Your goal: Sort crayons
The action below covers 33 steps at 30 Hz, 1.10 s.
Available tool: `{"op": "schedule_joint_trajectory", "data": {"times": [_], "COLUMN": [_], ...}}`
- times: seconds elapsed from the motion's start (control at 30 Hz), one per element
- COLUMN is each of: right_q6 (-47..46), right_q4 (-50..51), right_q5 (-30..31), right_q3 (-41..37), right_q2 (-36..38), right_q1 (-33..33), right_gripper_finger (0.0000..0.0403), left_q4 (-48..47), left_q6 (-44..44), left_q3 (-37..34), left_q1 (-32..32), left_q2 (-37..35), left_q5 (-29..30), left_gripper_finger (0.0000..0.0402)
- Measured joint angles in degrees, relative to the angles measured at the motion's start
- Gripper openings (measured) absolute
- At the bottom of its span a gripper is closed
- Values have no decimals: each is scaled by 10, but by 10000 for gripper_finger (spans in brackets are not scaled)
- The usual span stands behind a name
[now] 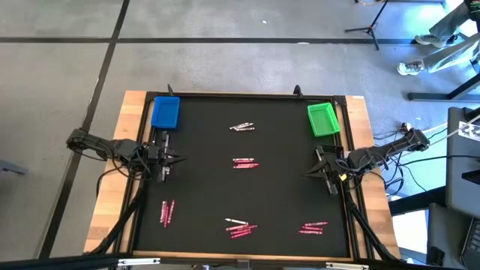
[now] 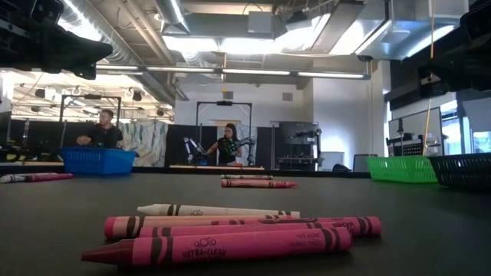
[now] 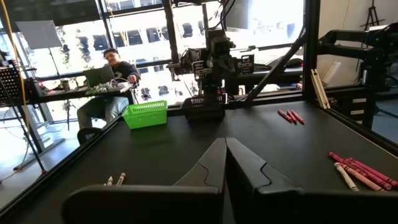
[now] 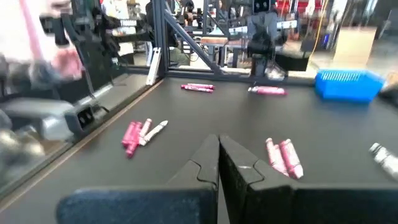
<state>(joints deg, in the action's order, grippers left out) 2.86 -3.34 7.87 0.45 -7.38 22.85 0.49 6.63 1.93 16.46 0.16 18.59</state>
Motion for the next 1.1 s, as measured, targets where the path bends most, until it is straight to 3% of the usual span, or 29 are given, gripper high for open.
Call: {"op": "schedule_joint_trajectory", "data": {"times": [0.1,0.47,0.67,0.93,1.1], "right_q6": [62,67,-38,-24,-48], "right_q4": [-19,-7,-74,-104,-105], "right_q5": [11,37,98,250,266], "right_q3": [0,0,0,0,0], "right_q2": [0,0,0,0,-24], "right_q1": [0,0,0,-1,-32], "right_gripper_finger": [10,10,10,10,10], "left_q4": [0,19,79,108,110], "left_q6": [0,0,-14,-29,-20], "left_q3": [0,0,0,0,0], "left_q1": [0,0,0,0,-13], "left_q2": [0,0,0,0,1], "left_q5": [0,0,4,41,68], "left_gripper_finger": [2,2,2,2,2]}}
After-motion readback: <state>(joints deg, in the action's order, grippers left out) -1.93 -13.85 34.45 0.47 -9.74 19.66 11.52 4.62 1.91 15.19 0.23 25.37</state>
